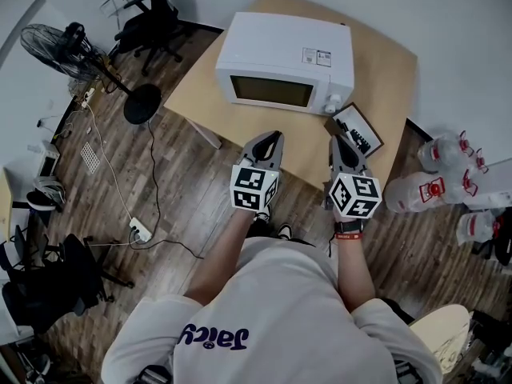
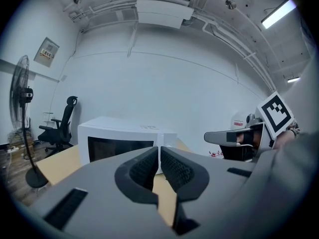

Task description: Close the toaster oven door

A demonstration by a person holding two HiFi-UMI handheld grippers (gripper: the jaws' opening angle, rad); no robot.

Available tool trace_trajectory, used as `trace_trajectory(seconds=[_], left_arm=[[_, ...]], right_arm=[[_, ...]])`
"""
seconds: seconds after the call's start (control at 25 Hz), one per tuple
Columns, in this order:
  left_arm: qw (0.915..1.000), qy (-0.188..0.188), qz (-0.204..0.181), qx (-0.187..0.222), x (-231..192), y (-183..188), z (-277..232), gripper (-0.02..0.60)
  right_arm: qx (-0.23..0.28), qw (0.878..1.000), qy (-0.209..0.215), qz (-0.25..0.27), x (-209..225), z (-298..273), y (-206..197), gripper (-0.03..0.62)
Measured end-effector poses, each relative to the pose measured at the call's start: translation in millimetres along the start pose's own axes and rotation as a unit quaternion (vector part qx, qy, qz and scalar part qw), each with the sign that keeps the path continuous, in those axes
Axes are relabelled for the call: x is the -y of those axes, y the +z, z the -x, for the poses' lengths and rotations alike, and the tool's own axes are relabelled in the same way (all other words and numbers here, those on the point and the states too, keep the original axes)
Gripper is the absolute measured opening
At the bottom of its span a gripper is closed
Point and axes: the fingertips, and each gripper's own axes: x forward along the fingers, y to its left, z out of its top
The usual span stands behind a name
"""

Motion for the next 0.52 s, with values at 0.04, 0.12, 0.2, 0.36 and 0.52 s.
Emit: trace_trajectory(seconds=[0.04, 0.12, 0.2, 0.36, 0.52], left_arm=[[1.0, -0.002, 0.001, -0.002, 0, -2, -1, 0.032], [0.9999, -0.007, 0.002, -0.014, 0, -9, -4, 0.032], [0.9992, -0.017, 0.001, -0.037, 0, -20, -7, 0.032], [0.9973, -0.025, 0.004, -0.069, -2, -42, -7, 0.032], [0.9952, -0.026, 0.013, -0.094, -10, -60, -11, 0.032]], right_arm=[[-0.003, 1.0, 0.003, 0.0, -1, -1, -2, 0.014], [-0.013, 1.0, 0.01, -0.002, 0, -6, -9, 0.015], [-0.031, 0.999, 0.011, -0.006, 7, -11, -19, 0.014], [-0.057, 0.998, 0.003, -0.009, 25, -11, -37, 0.014], [-0.096, 0.995, 0.006, 0.009, 41, -17, -62, 0.015]])
